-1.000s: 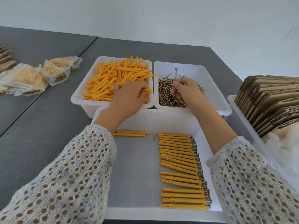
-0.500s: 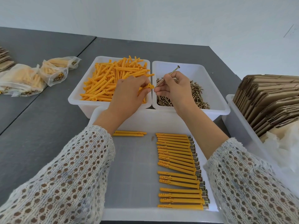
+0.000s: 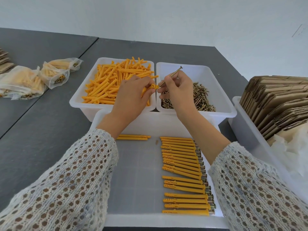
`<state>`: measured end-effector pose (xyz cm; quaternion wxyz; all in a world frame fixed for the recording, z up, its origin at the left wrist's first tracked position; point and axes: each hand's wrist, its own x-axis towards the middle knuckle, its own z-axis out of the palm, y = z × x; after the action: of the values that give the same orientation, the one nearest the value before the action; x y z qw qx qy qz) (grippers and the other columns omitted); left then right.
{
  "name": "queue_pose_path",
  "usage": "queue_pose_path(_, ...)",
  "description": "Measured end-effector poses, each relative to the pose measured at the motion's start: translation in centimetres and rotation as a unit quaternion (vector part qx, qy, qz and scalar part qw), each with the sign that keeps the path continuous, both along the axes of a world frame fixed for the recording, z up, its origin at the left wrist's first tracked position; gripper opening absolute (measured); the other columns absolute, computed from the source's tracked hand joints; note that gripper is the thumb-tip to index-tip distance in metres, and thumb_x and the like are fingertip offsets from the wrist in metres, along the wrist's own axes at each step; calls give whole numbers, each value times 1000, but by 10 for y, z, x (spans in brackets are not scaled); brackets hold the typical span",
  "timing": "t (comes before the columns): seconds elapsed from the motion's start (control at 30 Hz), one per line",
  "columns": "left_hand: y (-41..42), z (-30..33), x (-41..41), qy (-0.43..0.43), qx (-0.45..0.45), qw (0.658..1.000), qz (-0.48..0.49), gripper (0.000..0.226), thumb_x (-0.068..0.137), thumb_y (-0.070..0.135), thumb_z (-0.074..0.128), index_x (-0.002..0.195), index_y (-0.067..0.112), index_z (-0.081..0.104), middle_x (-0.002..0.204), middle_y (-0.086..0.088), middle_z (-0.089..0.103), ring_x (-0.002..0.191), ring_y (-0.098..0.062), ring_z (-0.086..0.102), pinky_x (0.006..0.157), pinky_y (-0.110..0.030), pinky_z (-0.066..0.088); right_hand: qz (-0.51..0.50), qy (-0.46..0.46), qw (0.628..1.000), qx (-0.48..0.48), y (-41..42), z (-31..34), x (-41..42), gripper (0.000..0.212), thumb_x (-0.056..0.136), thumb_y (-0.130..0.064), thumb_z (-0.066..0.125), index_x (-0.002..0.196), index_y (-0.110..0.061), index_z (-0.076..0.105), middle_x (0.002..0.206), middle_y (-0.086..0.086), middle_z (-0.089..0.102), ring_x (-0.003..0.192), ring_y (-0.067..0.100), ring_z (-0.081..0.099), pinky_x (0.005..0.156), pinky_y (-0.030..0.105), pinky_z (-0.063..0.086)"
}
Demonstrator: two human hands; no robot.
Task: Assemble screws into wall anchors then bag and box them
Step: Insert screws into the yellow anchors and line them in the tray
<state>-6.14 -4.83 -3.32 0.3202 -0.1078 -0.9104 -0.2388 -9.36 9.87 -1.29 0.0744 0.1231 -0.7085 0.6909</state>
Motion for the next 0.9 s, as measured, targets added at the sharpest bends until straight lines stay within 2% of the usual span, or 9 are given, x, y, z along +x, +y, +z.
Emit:
queue_pose_path(0.1, 1, 1, 0, 12, 31, 999, -4, 10, 96, 25, 62, 104, 20, 66, 89, 12, 60, 94, -13, 52, 83, -35, 36, 13, 18, 999, 37, -4, -2, 3, 10, 98, -5, 54, 89, -3, 54, 77, 9, 66, 65, 16, 66, 53, 31, 57)
queue_pose_path(0.17, 0, 1, -1, 12, 39, 999, 3, 9, 96, 25, 62, 104, 22, 66, 89, 12, 61, 94, -12, 51, 82, -34, 34, 3, 27, 999, 20, -6, -1, 5, 10, 98, -4, 53, 88, -3, 54, 77, 9, 65, 66, 17, 66, 52, 29, 57)
queue_pose_path(0.33, 0, 0, -1, 8, 20, 1000, 11, 8, 96, 25, 63, 103, 22, 66, 88, 16, 57, 95, -10, 50, 87, -41, 41, -43, 57, 996, -52, -4, 3, 6, 10, 99, -2, 50, 89, -2, 53, 80, 10, 64, 65, 17, 64, 54, 29, 56)
queue_pose_path(0.43, 2, 0, -1, 11, 17, 1000, 11, 9, 95, 25, 63, 103, 21, 67, 88, 16, 57, 95, -11, 50, 87, -42, 41, -44, 62, 996, -50, -4, 3, 6, 10, 99, -1, 50, 89, -2, 53, 80, 12, 64, 64, 17, 63, 55, 31, 57)
queue_pose_path(0.63, 1, 1, 0, 9, 31, 999, 3, 10, 96, 26, 63, 104, 22, 67, 92, 13, 62, 101, -16, 53, 89, -45, 44, 18, 67, 994, 90, -11, -2, 8, 8, 97, -6, 56, 89, -5, 58, 88, 16, 64, 77, 26, 65, 57, 32, 55)
queue_pose_path(0.73, 2, 2, 0, 24, 67, 997, -4, 10, 95, 24, 63, 103, 19, 68, 101, 13, 63, 109, -16, 51, 93, -36, 41, 39, 70, 990, 116, -10, -2, 10, 2, 98, -10, 56, 98, -9, 54, 87, 11, 62, 73, 25, 63, 61, 40, 56)
queue_pose_path(0.8, 3, 4, 0, 39, 103, 994, -3, 10, 94, 21, 64, 101, 15, 67, 106, 5, 65, 112, -18, 51, 95, -30, 38, 52, 74, 985, 147, -10, -2, 11, 12, 99, -17, 56, 106, -8, 53, 90, 8, 63, 78, 29, 64, 68, 43, 56)
queue_pose_path(0.9, 5, 8, 1, 24, 167, 986, -1, 12, 93, 23, 64, 101, 14, 68, 113, 1, 63, 115, -19, 49, 101, -30, 37, 69, 78, 978, 180, -10, -1, 12, 13, 102, -24, 51, 103, -13, 56, 92, 1, 62, 85, 27, 62, 76, 49, 54)
